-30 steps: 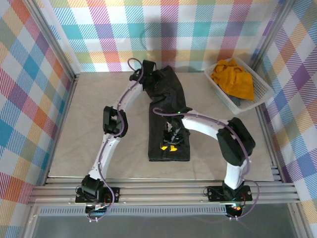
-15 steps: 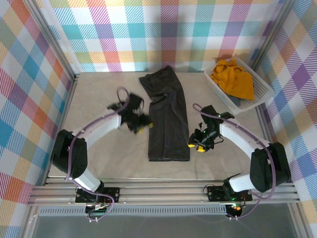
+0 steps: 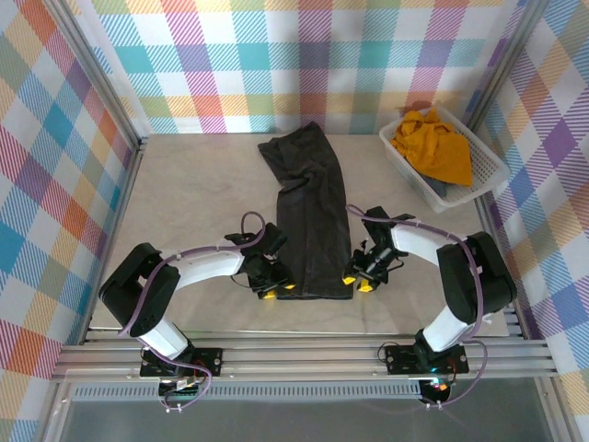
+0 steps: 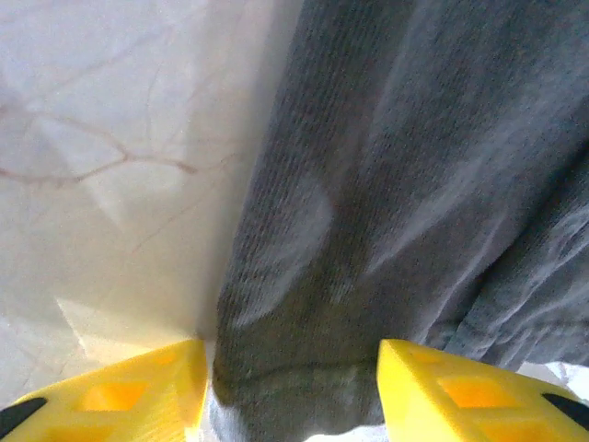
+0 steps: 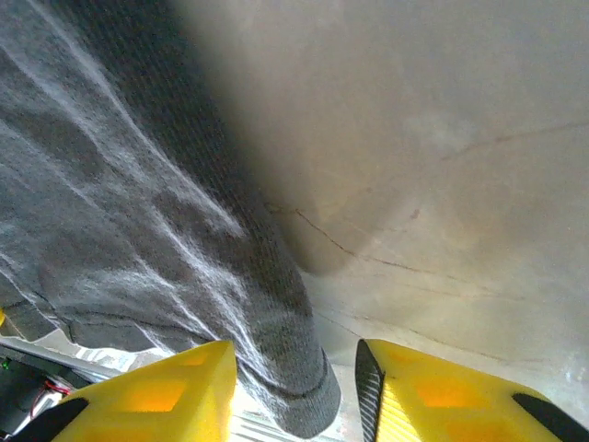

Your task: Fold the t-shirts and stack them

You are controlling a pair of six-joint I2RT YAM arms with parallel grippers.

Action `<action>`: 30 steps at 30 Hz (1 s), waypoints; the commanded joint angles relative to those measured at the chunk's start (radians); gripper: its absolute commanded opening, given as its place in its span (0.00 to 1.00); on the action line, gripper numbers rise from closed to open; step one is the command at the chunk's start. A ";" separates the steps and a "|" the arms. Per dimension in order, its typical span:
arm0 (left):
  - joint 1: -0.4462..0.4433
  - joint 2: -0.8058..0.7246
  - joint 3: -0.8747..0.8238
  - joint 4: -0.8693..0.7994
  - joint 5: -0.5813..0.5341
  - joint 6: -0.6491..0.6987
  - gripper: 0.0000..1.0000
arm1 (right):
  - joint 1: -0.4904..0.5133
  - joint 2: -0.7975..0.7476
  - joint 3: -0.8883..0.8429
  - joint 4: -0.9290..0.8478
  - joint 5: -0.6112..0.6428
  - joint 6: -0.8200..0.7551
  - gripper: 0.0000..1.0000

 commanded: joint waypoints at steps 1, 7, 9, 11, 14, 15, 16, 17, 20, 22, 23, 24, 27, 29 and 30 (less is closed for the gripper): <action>-0.010 0.029 0.002 0.048 -0.042 -0.021 0.48 | 0.028 0.020 -0.013 0.029 -0.032 0.027 0.38; -0.009 0.062 -0.003 0.091 -0.049 -0.048 0.24 | 0.070 0.055 -0.014 0.061 -0.023 0.082 0.33; -0.012 0.045 -0.019 0.085 -0.049 -0.050 0.10 | 0.071 0.060 -0.010 0.060 -0.012 0.082 0.23; -0.011 0.014 -0.043 0.062 -0.034 -0.050 0.00 | 0.072 0.055 -0.003 0.051 0.000 0.077 0.10; -0.017 -0.043 -0.102 0.028 -0.006 -0.051 0.00 | 0.084 0.038 0.001 0.030 0.006 0.052 0.00; -0.021 -0.064 -0.127 0.024 0.004 -0.055 0.00 | 0.092 0.036 0.002 0.022 0.005 0.038 0.00; -0.024 -0.087 -0.160 0.028 0.017 -0.064 0.00 | 0.104 0.035 0.006 0.004 0.006 0.026 0.00; -0.029 -0.108 -0.194 0.038 0.036 -0.075 0.00 | 0.117 0.031 0.009 -0.014 0.009 0.012 0.00; -0.064 -0.158 -0.264 0.084 0.084 -0.114 0.00 | 0.151 0.006 -0.003 -0.046 -0.007 0.004 0.00; -0.098 -0.174 -0.276 0.099 0.102 -0.131 0.00 | 0.169 -0.017 -0.015 -0.067 -0.022 0.002 0.00; -0.119 -0.178 -0.273 0.100 0.108 -0.140 0.00 | 0.180 -0.029 -0.015 -0.087 -0.021 -0.005 0.00; -0.142 -0.178 -0.271 0.104 0.111 -0.152 0.00 | 0.186 -0.039 -0.017 -0.104 -0.021 -0.013 0.00; -0.204 -0.172 -0.248 0.085 0.116 -0.157 0.00 | 0.190 -0.059 -0.026 -0.149 -0.040 -0.042 0.00; -0.227 -0.180 -0.248 0.083 0.112 -0.169 0.00 | 0.191 -0.066 -0.022 -0.191 -0.038 -0.065 0.00; -0.234 -0.184 -0.250 0.082 0.108 -0.178 0.00 | 0.192 -0.075 -0.023 -0.211 -0.028 -0.076 0.00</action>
